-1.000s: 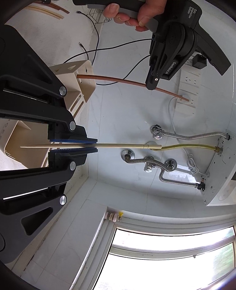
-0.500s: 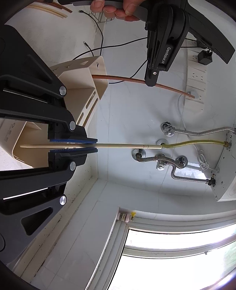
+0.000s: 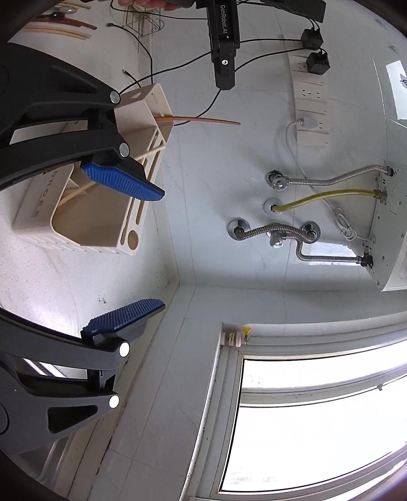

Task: Organize utensils
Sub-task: 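Move both open tools back over the remaining utensils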

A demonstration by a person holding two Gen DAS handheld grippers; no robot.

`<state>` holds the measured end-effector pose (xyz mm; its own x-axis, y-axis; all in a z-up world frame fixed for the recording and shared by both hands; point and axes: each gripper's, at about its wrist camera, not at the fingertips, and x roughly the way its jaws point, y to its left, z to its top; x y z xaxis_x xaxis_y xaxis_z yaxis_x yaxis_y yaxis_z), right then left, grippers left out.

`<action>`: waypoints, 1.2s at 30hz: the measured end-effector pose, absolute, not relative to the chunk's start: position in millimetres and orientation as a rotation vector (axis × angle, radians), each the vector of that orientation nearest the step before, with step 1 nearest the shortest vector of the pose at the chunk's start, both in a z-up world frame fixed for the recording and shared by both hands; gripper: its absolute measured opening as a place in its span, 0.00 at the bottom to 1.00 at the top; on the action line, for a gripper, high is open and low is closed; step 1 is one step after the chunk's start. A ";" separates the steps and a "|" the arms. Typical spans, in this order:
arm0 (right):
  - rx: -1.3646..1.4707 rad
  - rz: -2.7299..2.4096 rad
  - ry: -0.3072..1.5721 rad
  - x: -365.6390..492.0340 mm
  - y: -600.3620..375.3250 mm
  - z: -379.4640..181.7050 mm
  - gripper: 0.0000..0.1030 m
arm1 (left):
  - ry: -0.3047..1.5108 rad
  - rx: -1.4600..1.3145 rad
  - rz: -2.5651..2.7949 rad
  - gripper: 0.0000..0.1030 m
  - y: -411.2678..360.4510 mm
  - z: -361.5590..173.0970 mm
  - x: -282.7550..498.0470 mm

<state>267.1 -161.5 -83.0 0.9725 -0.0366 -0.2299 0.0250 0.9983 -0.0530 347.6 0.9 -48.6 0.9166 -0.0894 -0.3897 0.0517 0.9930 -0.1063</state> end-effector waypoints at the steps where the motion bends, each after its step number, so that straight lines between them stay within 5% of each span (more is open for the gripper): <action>1: -0.050 -0.040 0.234 265.1 -163.8 -82.2 0.64 | 0.399 -0.100 -0.074 0.84 3.4 -47.3 344.3; 14: -0.058 -0.088 0.228 239.3 -179.8 -66.8 0.89 | 0.360 -0.087 -0.040 0.93 32.4 -29.8 296.5; 36: -0.122 0.080 0.237 221.1 -97.1 -52.5 0.92 | 0.488 -0.093 0.254 0.95 127.2 -1.5 183.9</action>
